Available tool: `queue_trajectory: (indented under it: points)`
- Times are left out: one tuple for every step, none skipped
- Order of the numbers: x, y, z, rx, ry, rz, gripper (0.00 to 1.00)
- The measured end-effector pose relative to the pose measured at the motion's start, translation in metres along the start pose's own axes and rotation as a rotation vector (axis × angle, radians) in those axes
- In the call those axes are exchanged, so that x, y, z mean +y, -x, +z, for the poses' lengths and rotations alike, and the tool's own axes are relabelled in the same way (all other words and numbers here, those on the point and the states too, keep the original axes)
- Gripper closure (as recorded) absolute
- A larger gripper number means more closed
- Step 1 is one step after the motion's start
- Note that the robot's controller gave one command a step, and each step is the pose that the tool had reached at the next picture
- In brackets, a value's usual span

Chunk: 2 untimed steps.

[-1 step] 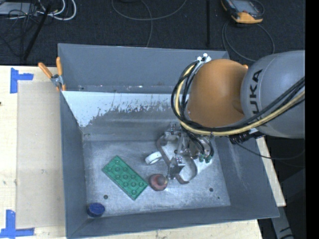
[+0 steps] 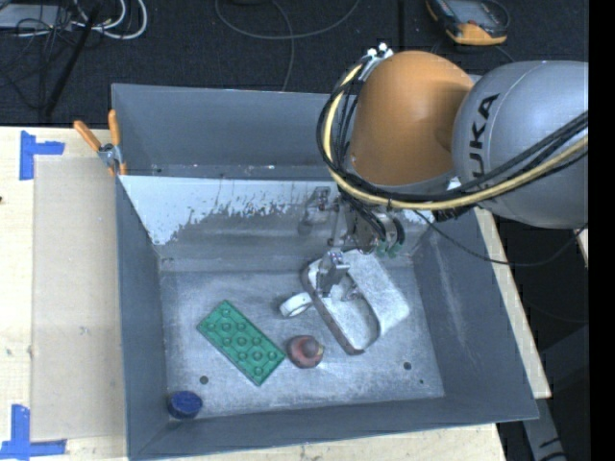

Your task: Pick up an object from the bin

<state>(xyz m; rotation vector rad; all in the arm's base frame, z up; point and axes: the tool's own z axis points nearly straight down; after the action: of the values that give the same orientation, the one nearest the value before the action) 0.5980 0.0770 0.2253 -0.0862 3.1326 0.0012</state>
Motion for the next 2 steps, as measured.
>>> queue_trajectory:
  points:
    - [-0.035, -0.06, 0.093, 0.021, -0.002, 0.043, 0.0]
    - [-0.004, -0.088, 0.153, 0.006, -0.001, 0.205, 0.0]
